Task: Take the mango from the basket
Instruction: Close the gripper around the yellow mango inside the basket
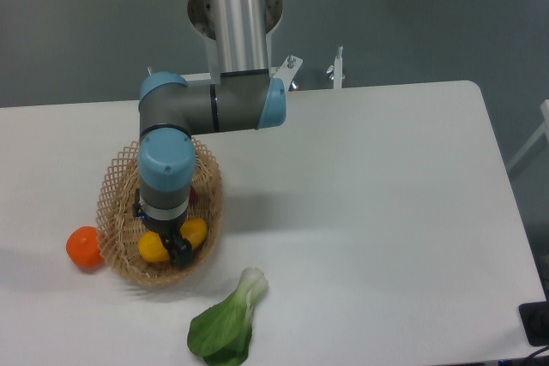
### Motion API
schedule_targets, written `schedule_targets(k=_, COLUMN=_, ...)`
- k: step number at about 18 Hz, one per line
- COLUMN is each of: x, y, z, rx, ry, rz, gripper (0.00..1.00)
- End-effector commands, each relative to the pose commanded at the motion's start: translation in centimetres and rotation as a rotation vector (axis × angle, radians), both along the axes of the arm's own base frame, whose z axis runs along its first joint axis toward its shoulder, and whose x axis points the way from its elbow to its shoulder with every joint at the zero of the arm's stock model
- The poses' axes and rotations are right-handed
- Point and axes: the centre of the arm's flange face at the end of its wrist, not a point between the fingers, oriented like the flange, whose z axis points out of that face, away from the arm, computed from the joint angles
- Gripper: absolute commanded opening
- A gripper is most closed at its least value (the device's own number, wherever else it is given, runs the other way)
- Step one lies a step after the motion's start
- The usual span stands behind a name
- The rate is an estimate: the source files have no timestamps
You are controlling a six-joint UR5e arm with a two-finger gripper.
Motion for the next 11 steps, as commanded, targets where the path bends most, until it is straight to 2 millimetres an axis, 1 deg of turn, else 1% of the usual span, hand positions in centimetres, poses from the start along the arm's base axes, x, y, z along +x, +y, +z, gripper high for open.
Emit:
schedule_targets(k=1, x=0.1, y=0.0, z=0.0, rx=0.0, ry=-0.002, rz=0.003, gripper=1.0)
schedule_targets(k=2, x=0.2, y=-0.1, z=-0.1, rx=-0.003, ry=-0.003, rz=0.004, gripper=0.91)
schedule_targets(k=4, x=0.2, y=-0.1, z=0.1, rx=0.0, ry=-0.002, rz=0.006, gripper=0.66)
schedule_targets(k=6, x=0.2, y=-0.1, z=0.3, rx=0.002, ry=-0.001, rz=0.007, gripper=0.47)
schedule_targets(k=7, x=0.2, y=-0.1, z=0.5, rx=0.004, ry=0.0, rz=0.01, gripper=0.41)
schedule_targets(k=8, x=0.2, y=-0.1, z=0.8, rx=0.008, ry=0.002, rz=0.012, gripper=0.4)
schedule_targets(k=11, x=0.3, y=-0.2, z=2.4, rx=0.027, ry=0.008, rz=0.012, gripper=0.4)
